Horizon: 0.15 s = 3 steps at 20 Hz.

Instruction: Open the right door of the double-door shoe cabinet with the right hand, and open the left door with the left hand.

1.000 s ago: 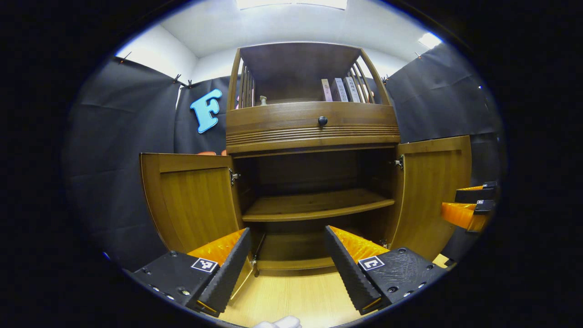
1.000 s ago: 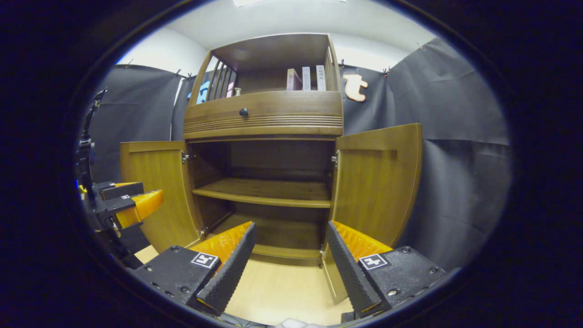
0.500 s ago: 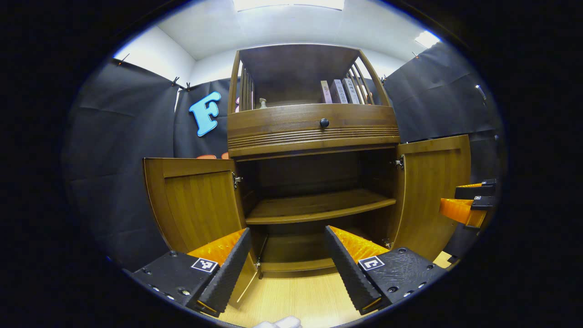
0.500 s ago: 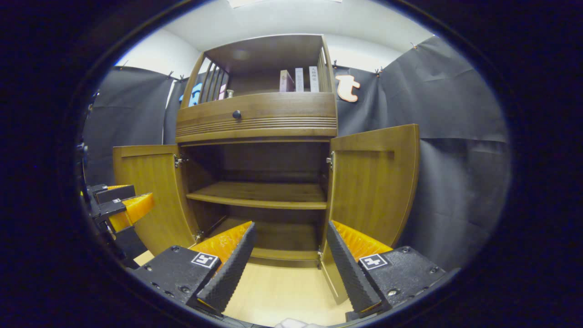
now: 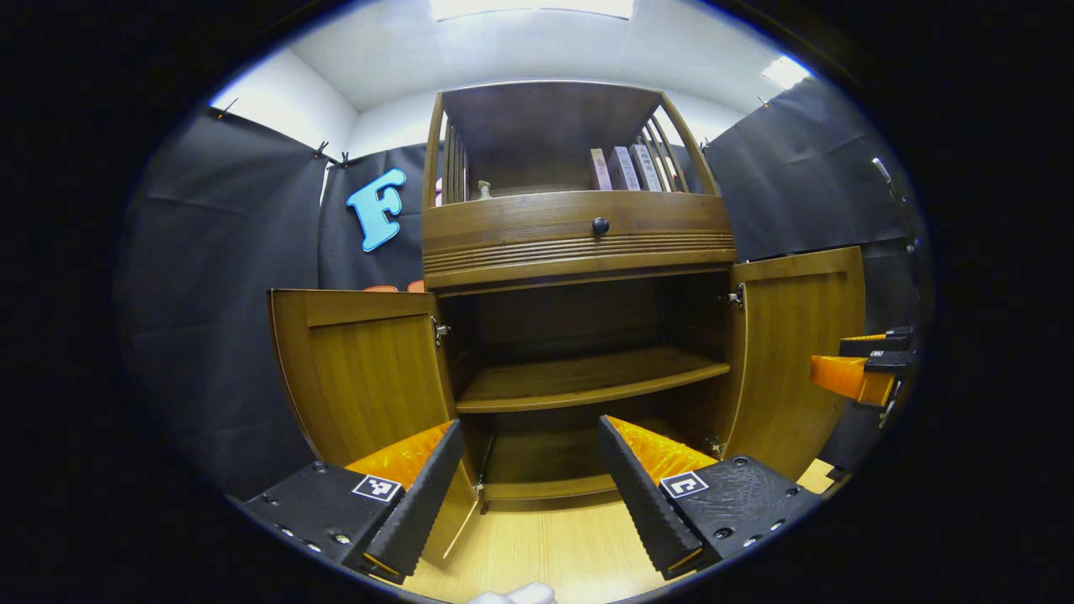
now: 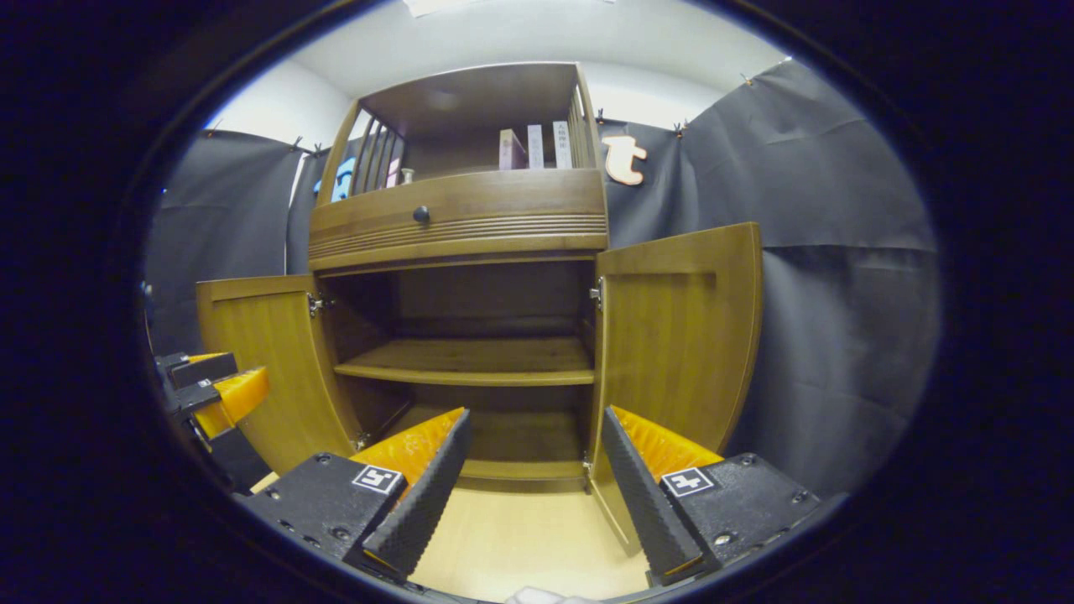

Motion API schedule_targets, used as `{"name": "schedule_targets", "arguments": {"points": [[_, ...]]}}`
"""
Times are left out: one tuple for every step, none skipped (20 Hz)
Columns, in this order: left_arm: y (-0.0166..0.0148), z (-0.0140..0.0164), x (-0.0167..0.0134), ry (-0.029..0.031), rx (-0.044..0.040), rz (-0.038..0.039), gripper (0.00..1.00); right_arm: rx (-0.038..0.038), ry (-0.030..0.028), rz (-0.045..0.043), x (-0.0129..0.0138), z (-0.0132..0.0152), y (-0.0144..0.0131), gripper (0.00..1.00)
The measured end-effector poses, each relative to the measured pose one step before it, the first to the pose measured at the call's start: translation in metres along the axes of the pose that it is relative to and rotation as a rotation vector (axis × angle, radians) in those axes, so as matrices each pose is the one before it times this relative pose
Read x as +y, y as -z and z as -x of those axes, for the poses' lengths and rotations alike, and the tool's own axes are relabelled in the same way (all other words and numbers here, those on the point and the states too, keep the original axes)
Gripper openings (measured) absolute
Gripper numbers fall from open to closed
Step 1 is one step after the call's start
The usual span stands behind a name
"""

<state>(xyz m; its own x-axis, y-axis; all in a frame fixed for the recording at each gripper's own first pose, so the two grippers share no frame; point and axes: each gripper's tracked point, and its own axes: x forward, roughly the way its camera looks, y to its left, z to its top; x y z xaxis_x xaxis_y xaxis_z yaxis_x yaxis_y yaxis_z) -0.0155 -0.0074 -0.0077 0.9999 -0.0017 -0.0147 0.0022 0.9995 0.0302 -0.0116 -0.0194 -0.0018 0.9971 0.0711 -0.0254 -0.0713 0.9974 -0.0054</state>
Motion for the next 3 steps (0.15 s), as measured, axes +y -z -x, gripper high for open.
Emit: {"name": "schedule_targets", "arguments": {"points": [[0.00017,-0.00097,0.00113,0.00266,0.00106,0.00088,0.9,0.00149,-0.00146,-0.00051,0.00227,0.00004,0.00095,0.98],[0.001,-0.00001,0.00038,0.00434,0.00234,0.00054,1.0,0.00131,-0.00057,-0.00122,0.00205,0.00003,0.00073,1.0],[0.00056,-0.00058,0.00021,0.00286,0.00082,-0.00152,1.0,0.00081,0.00188,-0.00089,0.00115,0.00024,0.0017,0.97]]}}
